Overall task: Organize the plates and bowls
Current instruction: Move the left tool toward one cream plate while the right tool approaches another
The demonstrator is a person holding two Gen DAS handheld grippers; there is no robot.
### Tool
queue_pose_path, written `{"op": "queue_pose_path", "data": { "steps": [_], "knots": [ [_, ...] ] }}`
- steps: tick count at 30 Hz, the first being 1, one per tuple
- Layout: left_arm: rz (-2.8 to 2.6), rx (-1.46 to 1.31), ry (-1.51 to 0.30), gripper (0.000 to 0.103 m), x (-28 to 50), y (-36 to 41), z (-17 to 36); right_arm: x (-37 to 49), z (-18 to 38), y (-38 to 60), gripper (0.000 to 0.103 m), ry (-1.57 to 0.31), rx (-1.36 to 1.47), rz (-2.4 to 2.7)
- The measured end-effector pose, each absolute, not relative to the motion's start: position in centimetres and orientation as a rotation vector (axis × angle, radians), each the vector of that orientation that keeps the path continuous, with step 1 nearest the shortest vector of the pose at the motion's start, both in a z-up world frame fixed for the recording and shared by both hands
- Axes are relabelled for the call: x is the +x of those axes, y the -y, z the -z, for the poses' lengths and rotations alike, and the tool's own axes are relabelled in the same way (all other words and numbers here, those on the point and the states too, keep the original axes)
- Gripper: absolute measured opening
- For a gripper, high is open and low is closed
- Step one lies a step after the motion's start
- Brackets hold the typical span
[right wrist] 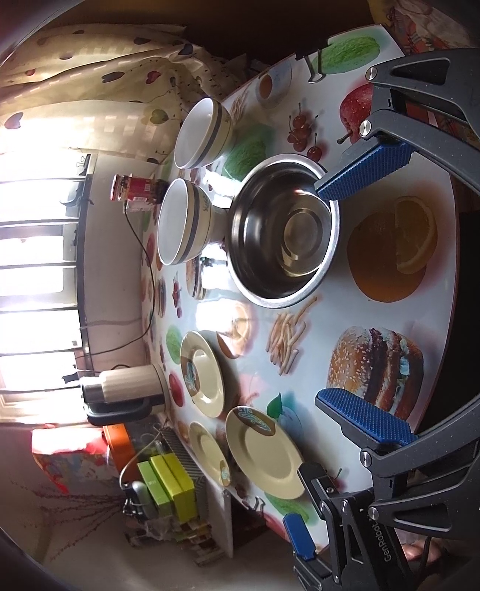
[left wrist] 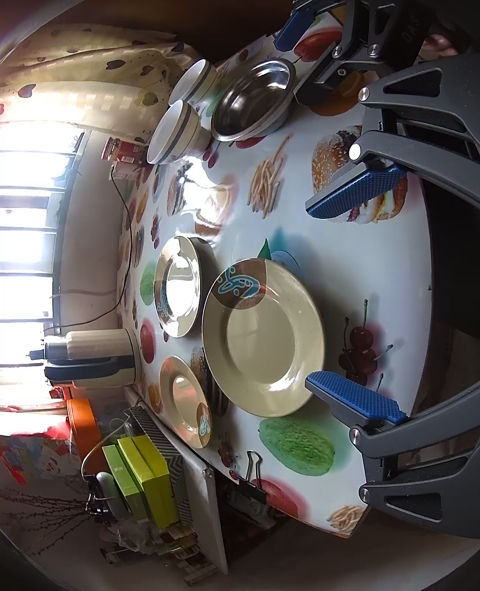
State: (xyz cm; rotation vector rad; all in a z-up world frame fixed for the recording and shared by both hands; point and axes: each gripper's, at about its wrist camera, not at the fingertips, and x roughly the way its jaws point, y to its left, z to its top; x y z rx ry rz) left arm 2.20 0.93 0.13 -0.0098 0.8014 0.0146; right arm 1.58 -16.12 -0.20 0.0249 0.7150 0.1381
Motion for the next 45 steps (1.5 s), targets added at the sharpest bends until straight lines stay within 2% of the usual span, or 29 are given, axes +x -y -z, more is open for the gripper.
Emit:
{"op": "queue_pose_path", "data": {
  "steps": [13,29,34,40,42,45],
  "knots": [
    [-0.009,-0.027,-0.789,0.085,3.0,-1.5,-0.4,2.1,-0.2,16.0,0.103,-0.691,-0.002,-0.144],
    [-0.066,-0.106,-0.744,0.084,8.6,-9.0,-3.7,10.0,-4.2,11.8,0.102,-0.666,0.065,-0.302],
    [-0.089,-0.162,-0.772,0.076,10.4,-13.2,-3.9,13.2,-4.7,8.2,0.088,-0.705,0.069,-0.381],
    [-0.145,-0.189,-0.761,0.075,11.8,-17.2,-4.0,16.8,-4.7,3.9,0.081,-0.733,0.064,-0.464],
    [-0.153,-0.212,-0.773,0.067,12.4,-18.4,-3.6,18.2,-4.5,2.6,0.079,-0.761,0.071,-0.499],
    [-0.168,-0.230,-0.788,0.066,13.4,-19.9,-2.9,20.1,-4.0,0.6,0.078,-0.793,0.073,-0.548]
  ]
}}
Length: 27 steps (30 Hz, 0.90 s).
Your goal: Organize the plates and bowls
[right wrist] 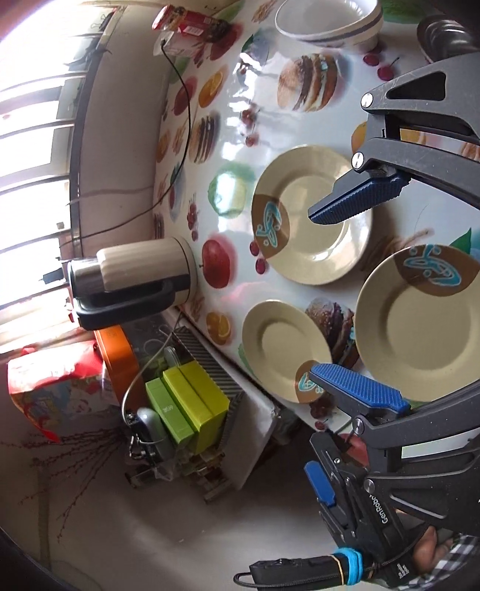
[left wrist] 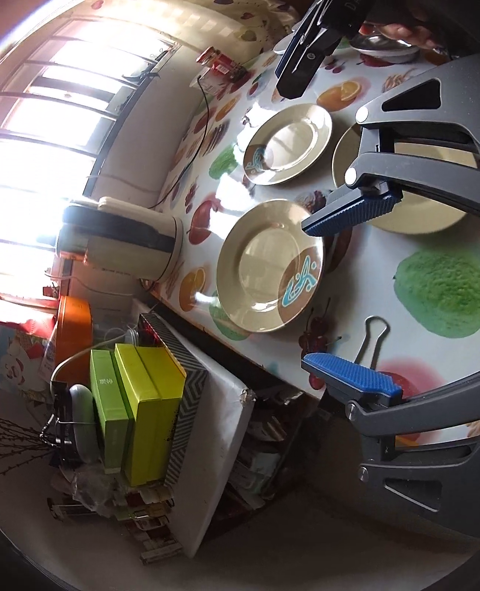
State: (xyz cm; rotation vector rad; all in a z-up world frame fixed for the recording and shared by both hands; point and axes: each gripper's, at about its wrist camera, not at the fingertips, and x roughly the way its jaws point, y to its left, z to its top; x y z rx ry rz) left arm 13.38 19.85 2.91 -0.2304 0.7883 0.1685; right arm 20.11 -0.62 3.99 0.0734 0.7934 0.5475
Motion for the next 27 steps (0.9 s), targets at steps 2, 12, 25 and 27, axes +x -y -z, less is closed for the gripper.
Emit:
{"op": "queue_pose_path", "data": {
  "steps": [2,12,25,27],
  "knots": [
    [-0.158,-0.259,-0.805,0.064,14.2,-20.8,-2.3,21.6,-3.5,-0.4,0.077,-0.818,0.084,-0.591],
    [-0.174,-0.339,-0.866,0.055,18.4,-24.0,0.5,28.3,-0.6,-4.3,0.063,-0.959,0.037,-0.612],
    [-0.149,-0.437,-0.911,0.035,20.9,-25.7,2.8,32.4,3.0,-5.7,0.034,-1.080,0.078,-0.649],
    [-0.150,-0.433,-0.912,0.035,21.0,-25.7,3.0,32.6,3.3,-5.9,0.034,-1.094,0.078,-0.656]
  ]
}}
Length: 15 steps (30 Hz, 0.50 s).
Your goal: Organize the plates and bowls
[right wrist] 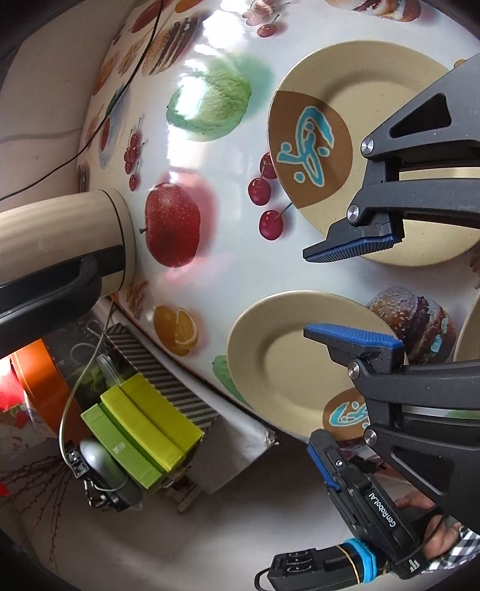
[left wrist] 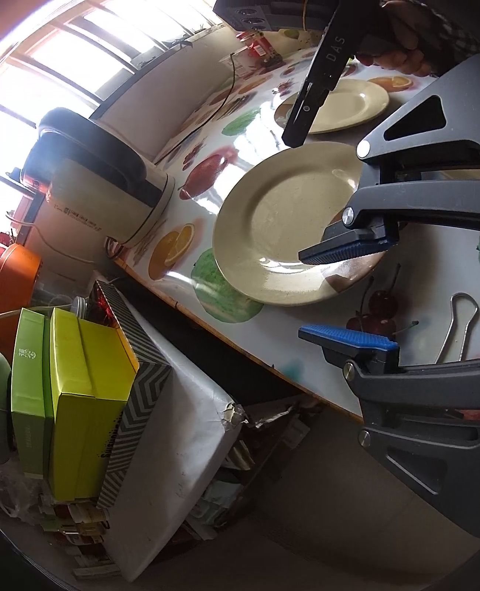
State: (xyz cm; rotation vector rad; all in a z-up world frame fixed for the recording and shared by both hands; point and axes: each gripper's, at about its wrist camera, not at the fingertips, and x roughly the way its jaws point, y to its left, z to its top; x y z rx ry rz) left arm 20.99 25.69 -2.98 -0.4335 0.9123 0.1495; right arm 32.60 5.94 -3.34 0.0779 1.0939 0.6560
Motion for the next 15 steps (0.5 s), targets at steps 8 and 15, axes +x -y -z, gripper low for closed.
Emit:
{"op": "queue_pose_path", "data": {
  "steps": [8,15],
  "knots": [
    [-0.129,-0.481,-0.929,0.031,21.6,-26.0,3.9,32.9,4.1,-6.9,0.022,-1.125,0.086,-0.689],
    [-0.122,-0.489,-0.925,0.029,21.8,-26.1,4.0,33.2,4.5,-7.0,0.017,-1.134,0.111,-0.681]
  ]
}}
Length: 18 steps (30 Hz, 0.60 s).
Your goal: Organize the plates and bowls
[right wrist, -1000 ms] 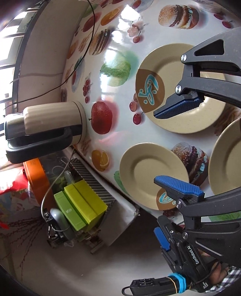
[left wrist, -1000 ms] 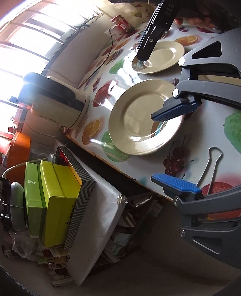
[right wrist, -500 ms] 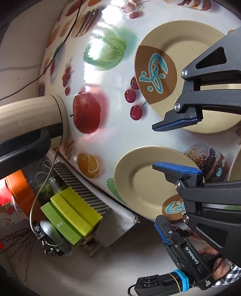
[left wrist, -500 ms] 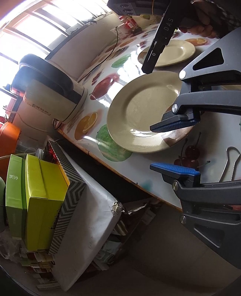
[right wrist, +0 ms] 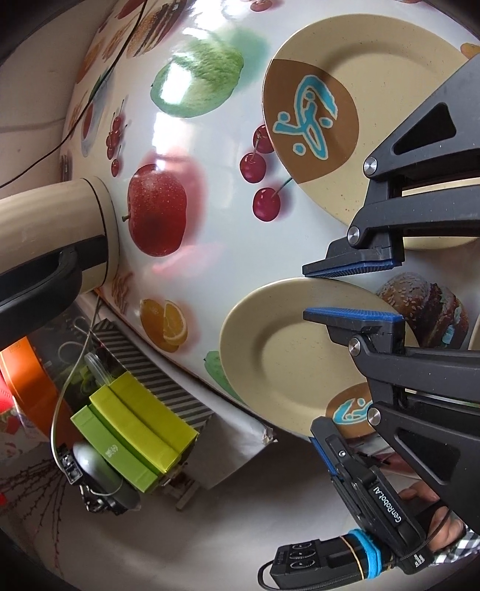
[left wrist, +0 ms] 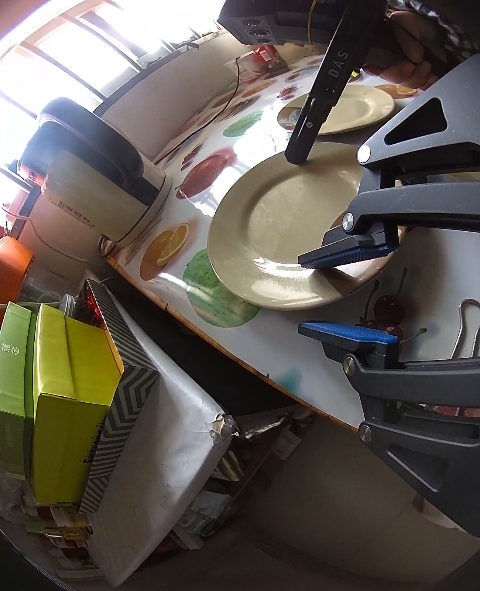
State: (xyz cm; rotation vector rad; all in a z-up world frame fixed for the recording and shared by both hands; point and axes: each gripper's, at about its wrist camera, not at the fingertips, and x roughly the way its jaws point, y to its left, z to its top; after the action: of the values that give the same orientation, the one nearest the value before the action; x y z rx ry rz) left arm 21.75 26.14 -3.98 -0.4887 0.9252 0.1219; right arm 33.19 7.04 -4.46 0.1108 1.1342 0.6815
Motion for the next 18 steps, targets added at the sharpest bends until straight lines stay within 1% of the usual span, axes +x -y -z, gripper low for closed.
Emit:
{"op": "queue_pose_path", "data": {
  "steps": [2,18],
  "knots": [
    [-0.105,-0.499,-0.923,0.024,21.86,-26.08,4.03,33.19,4.47,-7.07,0.017,-1.133,0.109,-0.683],
    [-0.119,-0.503,-0.919,0.023,21.70,-25.98,3.77,32.76,4.00,-7.02,0.016,-1.134,0.125,-0.670]
  ]
}}
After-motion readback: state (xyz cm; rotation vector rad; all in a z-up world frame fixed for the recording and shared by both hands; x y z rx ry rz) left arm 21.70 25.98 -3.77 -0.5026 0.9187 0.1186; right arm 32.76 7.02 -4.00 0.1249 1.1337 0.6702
